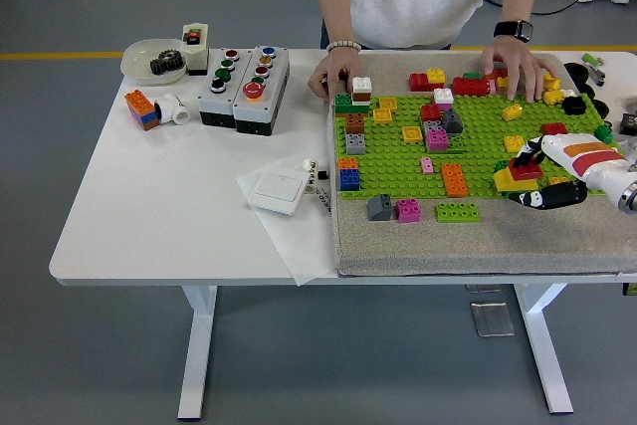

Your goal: Pick up the brick,pile it on top of brick,press brick,pick up the brick,pile it on top of brick,press brick

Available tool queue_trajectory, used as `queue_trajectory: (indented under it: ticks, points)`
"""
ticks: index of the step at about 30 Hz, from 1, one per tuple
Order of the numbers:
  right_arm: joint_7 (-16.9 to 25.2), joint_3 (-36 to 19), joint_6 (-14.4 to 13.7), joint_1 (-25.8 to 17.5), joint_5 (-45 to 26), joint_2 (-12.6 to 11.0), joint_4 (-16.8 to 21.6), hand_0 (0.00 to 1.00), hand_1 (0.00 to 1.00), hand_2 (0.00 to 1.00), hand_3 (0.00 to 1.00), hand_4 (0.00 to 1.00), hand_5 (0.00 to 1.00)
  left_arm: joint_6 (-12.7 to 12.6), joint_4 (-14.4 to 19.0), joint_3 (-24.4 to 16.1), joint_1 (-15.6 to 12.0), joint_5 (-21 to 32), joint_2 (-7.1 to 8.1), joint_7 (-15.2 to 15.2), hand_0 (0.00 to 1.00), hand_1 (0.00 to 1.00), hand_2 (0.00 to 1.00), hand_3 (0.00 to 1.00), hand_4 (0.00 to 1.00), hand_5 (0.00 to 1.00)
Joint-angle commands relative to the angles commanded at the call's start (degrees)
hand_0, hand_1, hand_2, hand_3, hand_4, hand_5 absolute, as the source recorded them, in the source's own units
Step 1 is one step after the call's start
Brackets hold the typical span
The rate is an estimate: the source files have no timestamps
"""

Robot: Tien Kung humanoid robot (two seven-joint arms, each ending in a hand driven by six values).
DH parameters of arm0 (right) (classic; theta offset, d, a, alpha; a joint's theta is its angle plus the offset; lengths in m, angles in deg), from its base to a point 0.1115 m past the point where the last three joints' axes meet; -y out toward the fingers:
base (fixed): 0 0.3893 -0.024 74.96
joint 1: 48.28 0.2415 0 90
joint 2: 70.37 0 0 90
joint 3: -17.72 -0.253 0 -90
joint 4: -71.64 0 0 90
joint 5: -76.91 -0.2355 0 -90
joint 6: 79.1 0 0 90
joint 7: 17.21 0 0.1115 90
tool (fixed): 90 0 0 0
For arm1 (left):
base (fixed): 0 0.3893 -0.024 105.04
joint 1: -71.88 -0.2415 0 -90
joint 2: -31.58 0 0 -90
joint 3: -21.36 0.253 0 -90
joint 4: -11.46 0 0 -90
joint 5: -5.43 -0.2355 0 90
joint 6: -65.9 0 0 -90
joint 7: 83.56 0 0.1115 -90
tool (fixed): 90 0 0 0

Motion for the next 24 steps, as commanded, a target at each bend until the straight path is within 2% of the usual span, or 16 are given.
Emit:
queue_trajectory:
  ticks: [17, 24]
  points:
    - [-0.88, -1.50, 0.66, -0.93, -0.73, -0.32, 1.19, 0.618, 0.600, 0.631, 0.595, 0.881, 0.402, -0.07, 0.03, 0.19, -0.08, 0.30, 0.02, 0.09, 0.795, 0.799, 0.815, 0.639, 0.660, 0.653]
    - [-0.94, -3.85, 0.40, -1.61, -0.24, -1.17, 4.27, 0.617, 0.599, 0.631, 0.592, 0.885, 0.407, -0.08, 0.01, 0.21, -0.21, 0.34, 0.02, 0.09, 0.795, 0.798, 0.815, 0.639, 0.659, 0.653]
